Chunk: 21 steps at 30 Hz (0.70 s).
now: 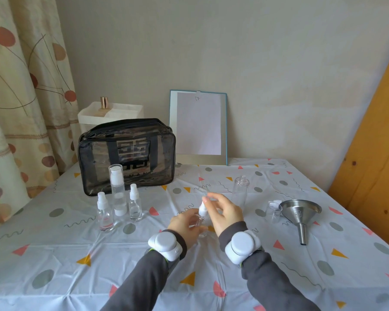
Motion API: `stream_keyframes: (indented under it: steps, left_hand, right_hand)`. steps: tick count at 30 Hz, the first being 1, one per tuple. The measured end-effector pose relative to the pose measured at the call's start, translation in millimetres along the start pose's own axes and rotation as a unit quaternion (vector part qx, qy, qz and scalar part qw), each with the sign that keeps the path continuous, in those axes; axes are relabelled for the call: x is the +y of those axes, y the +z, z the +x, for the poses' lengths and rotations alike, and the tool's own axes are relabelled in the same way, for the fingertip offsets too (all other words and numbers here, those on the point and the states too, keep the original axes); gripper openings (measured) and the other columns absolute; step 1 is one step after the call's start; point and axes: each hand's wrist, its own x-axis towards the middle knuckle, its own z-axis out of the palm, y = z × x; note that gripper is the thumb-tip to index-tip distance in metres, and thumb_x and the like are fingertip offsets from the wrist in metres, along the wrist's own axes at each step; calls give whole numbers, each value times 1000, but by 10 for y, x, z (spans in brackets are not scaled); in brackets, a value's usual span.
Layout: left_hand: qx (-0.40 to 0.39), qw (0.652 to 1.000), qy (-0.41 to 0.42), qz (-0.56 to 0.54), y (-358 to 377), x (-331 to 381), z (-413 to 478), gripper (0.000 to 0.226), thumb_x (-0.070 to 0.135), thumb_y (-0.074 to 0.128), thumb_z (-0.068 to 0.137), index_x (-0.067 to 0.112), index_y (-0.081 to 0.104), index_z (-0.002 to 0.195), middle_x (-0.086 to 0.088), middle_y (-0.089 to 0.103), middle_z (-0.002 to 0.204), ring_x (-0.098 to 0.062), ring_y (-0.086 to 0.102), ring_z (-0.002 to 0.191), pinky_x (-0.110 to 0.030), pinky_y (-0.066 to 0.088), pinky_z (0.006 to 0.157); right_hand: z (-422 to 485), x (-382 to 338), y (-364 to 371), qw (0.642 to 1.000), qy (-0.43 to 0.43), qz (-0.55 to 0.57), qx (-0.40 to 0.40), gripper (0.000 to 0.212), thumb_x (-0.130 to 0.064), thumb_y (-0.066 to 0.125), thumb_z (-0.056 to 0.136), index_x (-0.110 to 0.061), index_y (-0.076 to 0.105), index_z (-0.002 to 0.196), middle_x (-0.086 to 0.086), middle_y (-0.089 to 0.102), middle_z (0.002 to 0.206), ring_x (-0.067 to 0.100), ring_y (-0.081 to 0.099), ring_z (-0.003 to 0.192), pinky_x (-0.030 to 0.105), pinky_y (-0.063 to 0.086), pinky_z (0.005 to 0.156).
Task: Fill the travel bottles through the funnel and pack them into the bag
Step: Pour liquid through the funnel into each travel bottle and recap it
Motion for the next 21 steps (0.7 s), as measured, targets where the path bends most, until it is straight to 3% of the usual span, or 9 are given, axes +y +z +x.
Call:
stream_keyframes:
  steps: [3,5,7,9,13,15,17,21]
  left_hand:
    - [2,1000,-6,8,-5,-7,14,37,22,67,82,28,55,117,9,63,107,-8,58,103,-19,40,85]
    - [-1,1000,-4,13,-3,-8,13,37,23,66,82,27,55,117,9,62,109,-9,58,105,-20,41,86]
    - [0,1000,4,14,-1,-6,6,35,21,65,83,25,56,116,5,64,111,-11,59,106,-25,45,92]
    - [3,1000,5,14,-2,0,-6,34,19,64,84,24,56,116,1,65,112,-13,59,106,-30,47,94]
    - [6,1000,-2,12,4,1,4,37,18,64,84,24,55,119,2,65,112,-13,60,105,-30,48,93]
    - [8,1000,-7,20,-2,2,10,37,21,65,83,24,55,119,4,65,112,-11,59,105,-25,46,90]
    - [6,1000,-8,26,1,5,12,38,21,65,83,23,55,120,5,65,113,-10,59,106,-24,46,89]
    - [-4,1000,3,8,-5,0,-3,38,19,64,84,23,55,121,5,65,114,-8,60,106,-24,46,91]
  right_hand:
    - [27,-3,-40,999,-3,-19,46,26,-38,50,91,-18,64,99,3,72,85,19,67,84,32,49,86]
    - [22,-7,-50,998,-28,-31,43,23,-34,53,90,-20,62,106,-3,71,92,15,65,93,30,47,92]
    - [12,-4,-25,997,-59,-29,-28,37,-26,57,89,-22,52,125,-7,63,112,8,56,111,23,40,100]
    - [2,21,18,992,-81,-39,-89,45,-18,56,89,-25,46,132,-6,59,123,9,53,117,23,39,101]
    - [45,53,14,994,-69,-74,-50,31,-20,69,79,-27,63,109,-8,66,95,9,62,98,7,37,77]
    - [86,27,0,995,-39,-79,-48,26,-28,76,72,-26,66,96,-11,63,83,8,62,89,10,39,74]
    - [106,11,11,991,-46,-119,-47,26,-38,75,71,-23,65,90,-11,58,84,9,60,85,16,42,76]
    - [52,35,44,991,-61,-91,-79,43,-38,62,84,-22,54,123,-13,50,115,3,49,110,15,33,96]
